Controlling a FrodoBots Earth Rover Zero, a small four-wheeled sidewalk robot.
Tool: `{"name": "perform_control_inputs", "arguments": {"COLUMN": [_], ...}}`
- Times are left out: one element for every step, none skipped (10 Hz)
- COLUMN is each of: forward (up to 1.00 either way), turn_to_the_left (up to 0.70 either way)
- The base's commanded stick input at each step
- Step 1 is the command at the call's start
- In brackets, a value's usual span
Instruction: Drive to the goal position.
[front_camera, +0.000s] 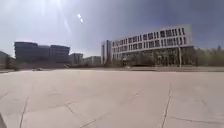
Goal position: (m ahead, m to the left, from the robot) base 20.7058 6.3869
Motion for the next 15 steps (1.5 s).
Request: {"name": "perform_control_inputs", "arguments": {"forward": [0.70, 0.70, 0.70, 0.70, 0.70, 0.70, 0.70, 0.70, 0.70, 0.70, 0.70, 0.70, 0.70, 0.70, 0.70], "turn_to_the_left": [0.02, 0.02, 0.02, 0.02, 0.02, 0.02, 0.02, 0.02, 0.02, 0.02, 0.02, 0.02, 0.02, 0.02, 0.02]}}
